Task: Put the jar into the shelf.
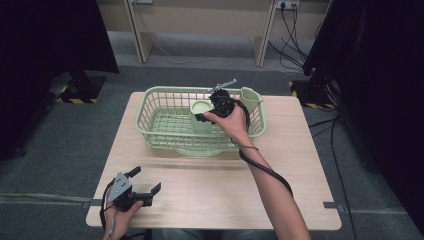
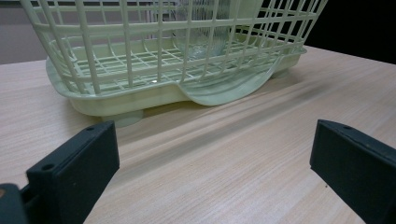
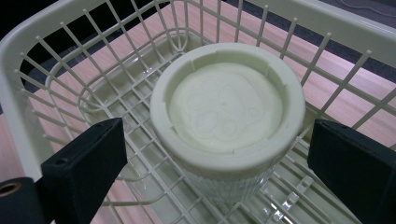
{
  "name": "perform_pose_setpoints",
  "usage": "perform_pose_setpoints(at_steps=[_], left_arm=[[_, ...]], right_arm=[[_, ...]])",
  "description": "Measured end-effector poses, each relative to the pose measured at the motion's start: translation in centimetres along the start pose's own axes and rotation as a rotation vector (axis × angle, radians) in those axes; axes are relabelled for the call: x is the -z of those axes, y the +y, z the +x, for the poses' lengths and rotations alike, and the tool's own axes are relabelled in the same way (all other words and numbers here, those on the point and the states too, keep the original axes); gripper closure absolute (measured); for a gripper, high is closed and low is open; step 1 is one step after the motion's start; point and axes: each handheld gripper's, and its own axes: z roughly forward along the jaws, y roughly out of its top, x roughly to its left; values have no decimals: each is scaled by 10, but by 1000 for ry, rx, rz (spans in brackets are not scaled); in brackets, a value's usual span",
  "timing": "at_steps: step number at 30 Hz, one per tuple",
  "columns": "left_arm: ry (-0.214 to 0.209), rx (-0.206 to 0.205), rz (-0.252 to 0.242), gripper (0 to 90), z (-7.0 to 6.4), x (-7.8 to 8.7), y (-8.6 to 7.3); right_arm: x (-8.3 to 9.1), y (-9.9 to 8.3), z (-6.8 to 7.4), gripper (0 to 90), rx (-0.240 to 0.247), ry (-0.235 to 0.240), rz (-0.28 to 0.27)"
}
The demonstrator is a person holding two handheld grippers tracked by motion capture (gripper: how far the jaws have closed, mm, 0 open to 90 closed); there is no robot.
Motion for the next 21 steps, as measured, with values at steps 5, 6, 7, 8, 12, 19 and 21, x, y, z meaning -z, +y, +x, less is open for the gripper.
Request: perform_pose_setpoints(at_steps=[5,6,7,8,12,19,21], left_arm=[[0,1,0,8,0,0,0],[1,1,0,8,0,0,0],[1,0,1,8,0,0,0],[1,0,1,8,0,0,0],[2,-1,2,8,0,0,0],[3,1,1,8,0,0,0],[3,2,2,8,0,0,0]], right_arm=[[7,-5,0,51,-5,6,-10],[8,-6,0,51,-7,6,-10],[9,-7,0,51,-6,4,-11],[11,-8,0,51,-5,4,-15],[17,-10,0,50,-4,10,-29],[26,-14,2,50,1,12,-41],[28,-16,3,50,3,13,-45]])
